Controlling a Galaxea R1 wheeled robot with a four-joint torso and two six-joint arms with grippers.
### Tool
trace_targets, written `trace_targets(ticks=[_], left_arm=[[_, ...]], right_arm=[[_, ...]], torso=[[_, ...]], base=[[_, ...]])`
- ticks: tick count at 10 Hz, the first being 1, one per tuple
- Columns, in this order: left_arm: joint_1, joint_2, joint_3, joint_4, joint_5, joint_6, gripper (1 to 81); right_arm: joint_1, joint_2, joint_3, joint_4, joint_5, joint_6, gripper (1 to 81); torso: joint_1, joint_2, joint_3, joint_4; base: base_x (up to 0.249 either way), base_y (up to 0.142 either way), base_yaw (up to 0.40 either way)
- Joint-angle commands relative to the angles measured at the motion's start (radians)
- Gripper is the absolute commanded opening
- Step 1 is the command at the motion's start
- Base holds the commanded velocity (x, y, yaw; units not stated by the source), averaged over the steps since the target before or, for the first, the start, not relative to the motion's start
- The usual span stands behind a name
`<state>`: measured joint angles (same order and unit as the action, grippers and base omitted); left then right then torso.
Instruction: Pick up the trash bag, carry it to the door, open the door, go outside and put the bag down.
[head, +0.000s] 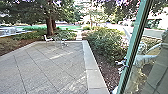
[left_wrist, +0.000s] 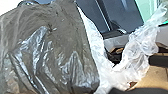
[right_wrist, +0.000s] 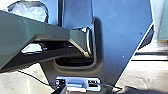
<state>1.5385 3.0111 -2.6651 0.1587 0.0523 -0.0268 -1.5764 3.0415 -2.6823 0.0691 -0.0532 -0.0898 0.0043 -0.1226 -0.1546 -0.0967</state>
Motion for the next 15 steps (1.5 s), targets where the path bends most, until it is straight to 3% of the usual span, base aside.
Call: trace_targets(ticks=[1,7,15], left_arm=[[-0.042,-0.003,0.005,-0.005,0.058,0.004,1.0],[-0.042,-0.004,0.005,-0.005,0.058,0.004,1.0],[-0.042,-0.004,0.005,-0.002,0.058,0.004,1.0]], right_arm=[[0.038,0.004,0.006,0.000,-0.068,-0.004,81.1],[0.037,0.006,0.006,0.000,-0.068,-0.004,81.1],[0.035,0.006,0.006,0.000,-0.068,-0.004,81.1]], torso=[[0.000,0.000,0.000,0.000],[0.001,0.001,0.000,0.000],[0.001,0.001,-0.001,0.000]], base=[[0.097,0.075,0.000],[0.097,0.076,0.000],[0.097,0.000,0.000]])
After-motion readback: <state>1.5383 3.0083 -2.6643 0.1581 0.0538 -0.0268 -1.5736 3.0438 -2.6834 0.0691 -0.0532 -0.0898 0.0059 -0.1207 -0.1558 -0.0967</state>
